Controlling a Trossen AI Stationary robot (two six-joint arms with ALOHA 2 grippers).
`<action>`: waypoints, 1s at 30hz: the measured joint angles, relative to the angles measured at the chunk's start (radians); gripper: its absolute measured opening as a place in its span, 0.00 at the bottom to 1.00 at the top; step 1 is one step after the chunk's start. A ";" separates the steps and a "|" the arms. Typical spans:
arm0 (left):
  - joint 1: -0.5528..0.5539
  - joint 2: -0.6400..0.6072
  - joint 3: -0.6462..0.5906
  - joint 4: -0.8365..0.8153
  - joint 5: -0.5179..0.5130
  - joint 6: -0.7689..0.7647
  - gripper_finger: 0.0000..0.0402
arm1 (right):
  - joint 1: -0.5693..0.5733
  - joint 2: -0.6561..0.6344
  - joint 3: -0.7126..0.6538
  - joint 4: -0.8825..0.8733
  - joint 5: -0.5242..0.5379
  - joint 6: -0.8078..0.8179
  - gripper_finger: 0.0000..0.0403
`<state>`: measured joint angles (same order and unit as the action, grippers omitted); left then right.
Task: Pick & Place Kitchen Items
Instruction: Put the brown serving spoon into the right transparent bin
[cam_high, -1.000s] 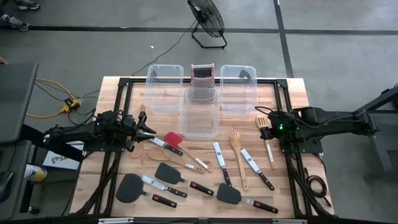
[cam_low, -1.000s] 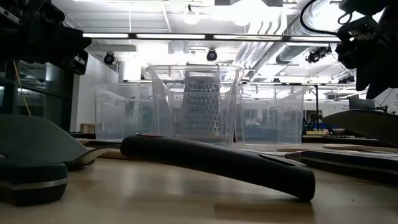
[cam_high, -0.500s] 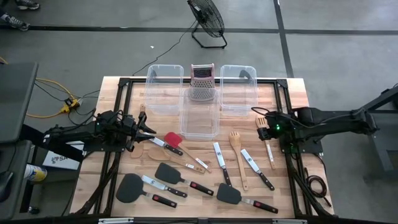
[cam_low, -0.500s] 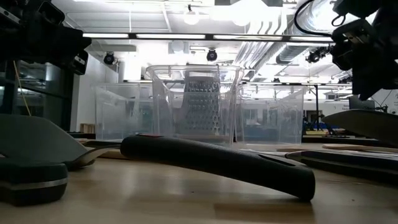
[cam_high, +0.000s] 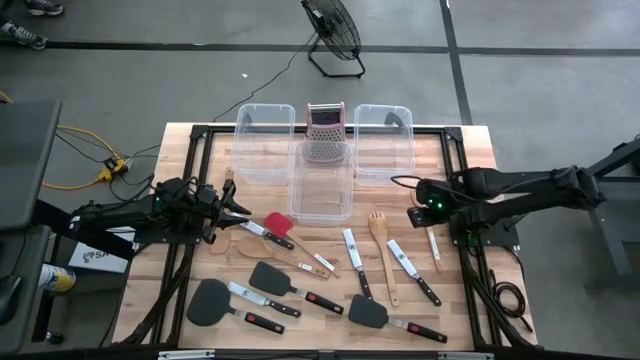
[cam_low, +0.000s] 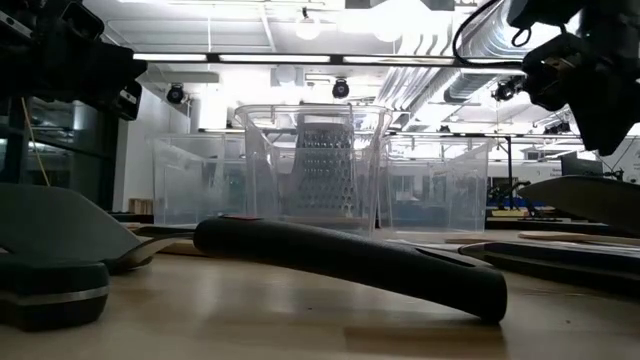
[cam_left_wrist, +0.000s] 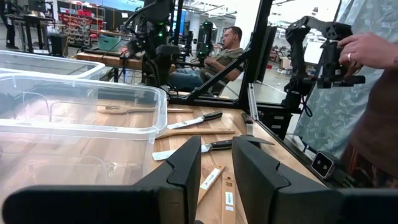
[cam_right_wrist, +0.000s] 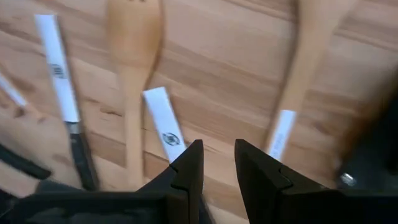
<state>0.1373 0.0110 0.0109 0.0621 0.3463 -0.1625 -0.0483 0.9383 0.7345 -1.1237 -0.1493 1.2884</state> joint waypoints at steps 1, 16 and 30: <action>0.000 0.000 0.000 0.000 0.000 0.000 0.22 | 0.000 0.021 0.018 -0.025 0.011 0.002 0.21; 0.000 0.000 0.000 0.000 0.000 0.000 0.22 | 0.000 0.258 0.059 -0.153 0.050 0.003 0.21; 0.000 0.000 0.000 0.000 0.000 0.000 0.22 | 0.000 0.300 0.007 -0.133 0.019 0.082 0.31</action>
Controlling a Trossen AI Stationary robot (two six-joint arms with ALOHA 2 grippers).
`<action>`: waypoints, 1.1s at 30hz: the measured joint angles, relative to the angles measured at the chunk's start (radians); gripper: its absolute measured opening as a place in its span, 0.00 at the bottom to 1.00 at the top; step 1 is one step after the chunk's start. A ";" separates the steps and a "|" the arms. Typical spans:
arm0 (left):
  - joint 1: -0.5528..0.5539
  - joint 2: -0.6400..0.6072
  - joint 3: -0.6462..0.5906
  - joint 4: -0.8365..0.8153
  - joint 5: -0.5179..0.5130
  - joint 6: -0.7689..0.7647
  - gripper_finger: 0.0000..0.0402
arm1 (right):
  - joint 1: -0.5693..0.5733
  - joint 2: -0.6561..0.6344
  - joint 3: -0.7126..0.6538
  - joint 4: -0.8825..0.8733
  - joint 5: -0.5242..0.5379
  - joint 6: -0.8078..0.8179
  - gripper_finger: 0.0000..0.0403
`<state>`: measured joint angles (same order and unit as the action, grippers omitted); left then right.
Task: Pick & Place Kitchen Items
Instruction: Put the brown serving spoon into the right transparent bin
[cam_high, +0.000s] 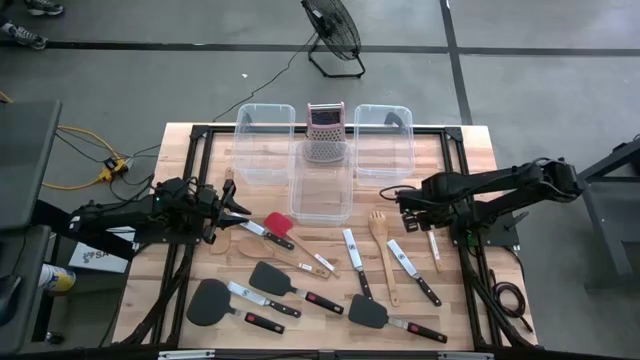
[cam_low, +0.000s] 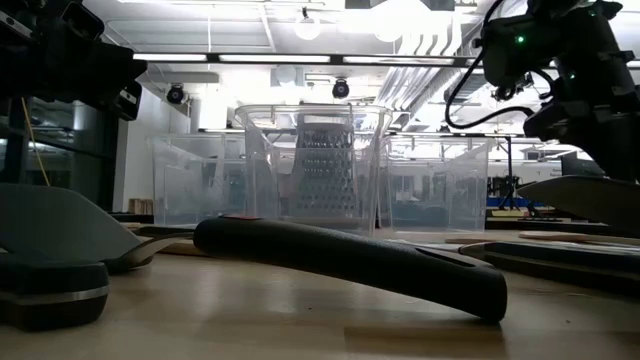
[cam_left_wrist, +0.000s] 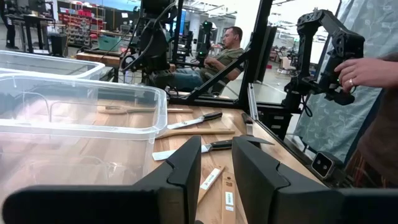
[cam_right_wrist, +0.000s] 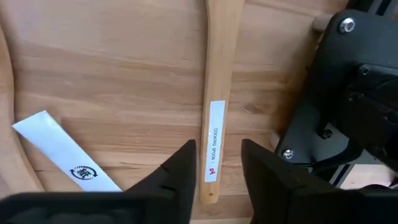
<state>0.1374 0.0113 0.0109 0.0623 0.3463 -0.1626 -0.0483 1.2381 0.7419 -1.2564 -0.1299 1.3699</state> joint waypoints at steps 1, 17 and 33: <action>0.000 0.000 0.000 0.000 0.000 0.000 0.22 | 0.000 0.000 0.000 -0.002 0.000 0.006 0.34; 0.000 0.000 0.000 0.000 0.000 0.000 0.22 | -0.047 0.007 0.000 -0.039 0.052 0.137 0.59; 0.000 0.000 0.000 0.000 0.000 0.000 0.22 | -0.046 0.168 0.000 0.016 0.053 0.242 0.59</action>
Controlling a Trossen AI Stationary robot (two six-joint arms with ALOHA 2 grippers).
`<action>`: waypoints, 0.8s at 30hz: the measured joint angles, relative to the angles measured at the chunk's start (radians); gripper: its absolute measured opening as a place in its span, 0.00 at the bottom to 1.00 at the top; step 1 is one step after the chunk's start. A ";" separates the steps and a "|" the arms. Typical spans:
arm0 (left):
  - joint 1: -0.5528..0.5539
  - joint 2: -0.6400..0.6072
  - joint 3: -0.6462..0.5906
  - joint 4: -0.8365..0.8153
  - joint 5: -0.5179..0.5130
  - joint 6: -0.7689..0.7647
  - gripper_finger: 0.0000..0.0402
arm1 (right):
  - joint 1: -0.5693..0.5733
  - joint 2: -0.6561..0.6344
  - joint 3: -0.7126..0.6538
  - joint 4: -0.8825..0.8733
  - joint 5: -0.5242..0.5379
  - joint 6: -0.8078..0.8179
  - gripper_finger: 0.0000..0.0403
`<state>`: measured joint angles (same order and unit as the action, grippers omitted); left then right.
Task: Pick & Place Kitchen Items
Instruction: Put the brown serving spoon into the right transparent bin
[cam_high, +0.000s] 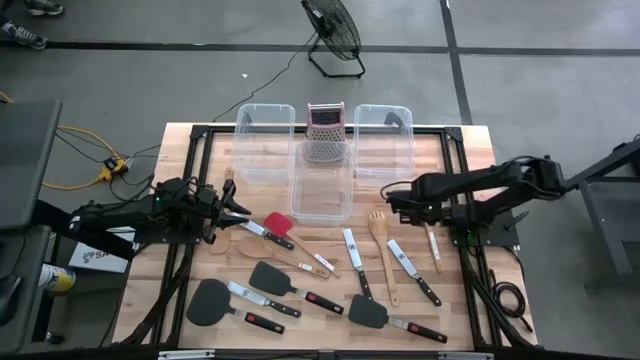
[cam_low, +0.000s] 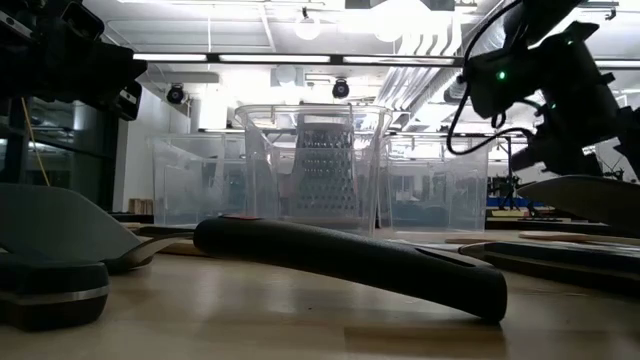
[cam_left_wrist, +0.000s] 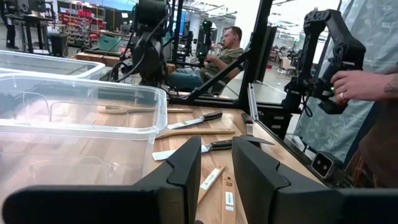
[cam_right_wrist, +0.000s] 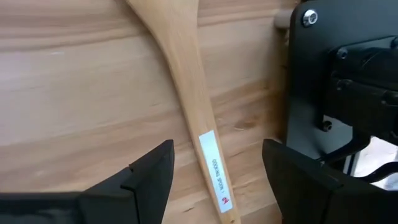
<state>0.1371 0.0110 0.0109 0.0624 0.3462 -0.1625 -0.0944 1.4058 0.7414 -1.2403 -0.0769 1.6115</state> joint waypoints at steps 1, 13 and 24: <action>0.000 0.000 0.000 0.000 0.000 0.000 0.22 | 0.000 0.014 0.000 0.003 0.000 0.000 0.59; 0.000 0.000 0.000 0.000 0.000 0.000 0.22 | 0.000 0.163 -0.022 0.078 -0.021 -0.043 0.59; 0.000 0.000 0.000 0.000 0.000 0.000 0.22 | -0.008 0.161 -0.092 0.214 -0.043 -0.132 0.59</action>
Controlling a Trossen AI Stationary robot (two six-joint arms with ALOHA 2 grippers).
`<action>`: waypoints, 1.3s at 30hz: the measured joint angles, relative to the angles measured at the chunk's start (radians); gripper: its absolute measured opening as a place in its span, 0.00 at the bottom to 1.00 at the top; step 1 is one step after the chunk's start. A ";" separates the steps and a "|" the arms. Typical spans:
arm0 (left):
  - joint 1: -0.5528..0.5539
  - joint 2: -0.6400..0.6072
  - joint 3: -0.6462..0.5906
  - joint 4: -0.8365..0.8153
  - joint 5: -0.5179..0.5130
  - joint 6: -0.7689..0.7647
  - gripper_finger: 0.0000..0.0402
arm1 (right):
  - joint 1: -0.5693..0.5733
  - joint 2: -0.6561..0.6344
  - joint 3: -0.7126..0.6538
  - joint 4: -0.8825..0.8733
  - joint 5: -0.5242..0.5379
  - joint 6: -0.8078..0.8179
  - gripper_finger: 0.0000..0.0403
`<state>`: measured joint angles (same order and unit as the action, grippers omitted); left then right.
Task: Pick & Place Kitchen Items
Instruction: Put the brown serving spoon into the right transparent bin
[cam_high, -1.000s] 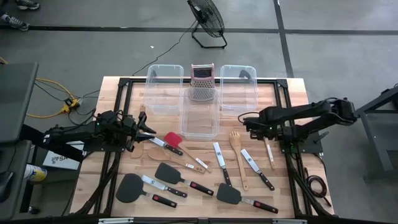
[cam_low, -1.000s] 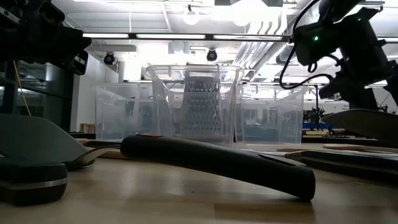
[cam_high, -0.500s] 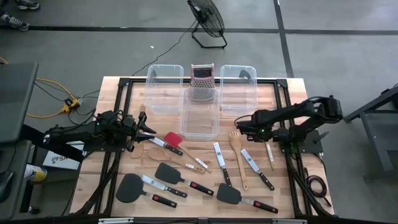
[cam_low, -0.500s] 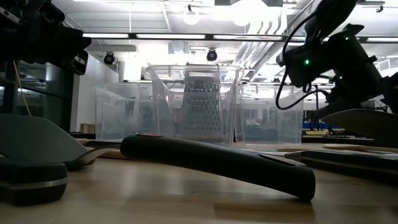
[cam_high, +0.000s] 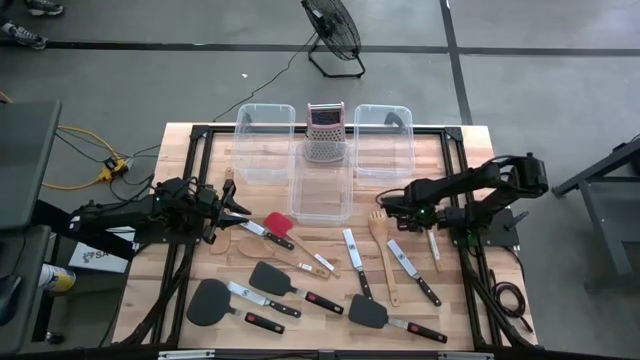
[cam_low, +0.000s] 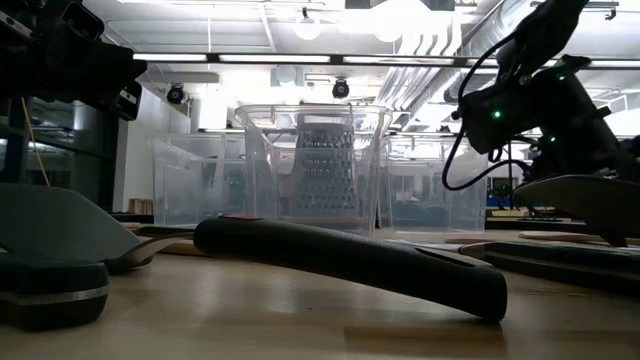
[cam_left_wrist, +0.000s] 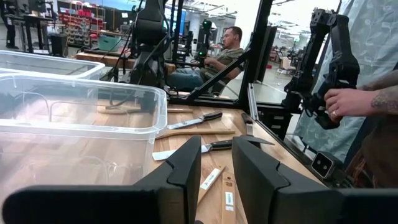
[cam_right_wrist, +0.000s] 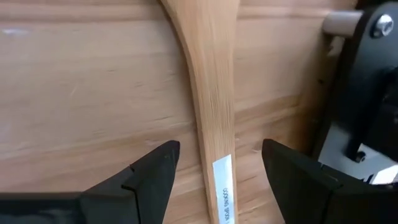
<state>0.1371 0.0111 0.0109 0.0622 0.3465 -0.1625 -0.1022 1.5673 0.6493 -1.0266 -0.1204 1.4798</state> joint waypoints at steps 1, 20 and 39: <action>0.000 0.000 0.000 0.000 0.000 0.000 0.22 | -0.005 0.000 -0.001 0.001 0.000 -0.023 0.59; 0.000 0.000 0.000 0.000 0.000 0.000 0.22 | -0.087 0.005 -0.009 0.045 -0.019 -0.345 0.56; 0.000 0.000 0.000 0.000 0.002 0.000 0.22 | -0.079 -0.266 0.002 0.077 0.027 -0.167 0.12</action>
<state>0.1372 0.0112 0.0109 0.0623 0.3489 -0.1624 -0.1817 1.3014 0.6514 -0.9494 -0.0938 1.3124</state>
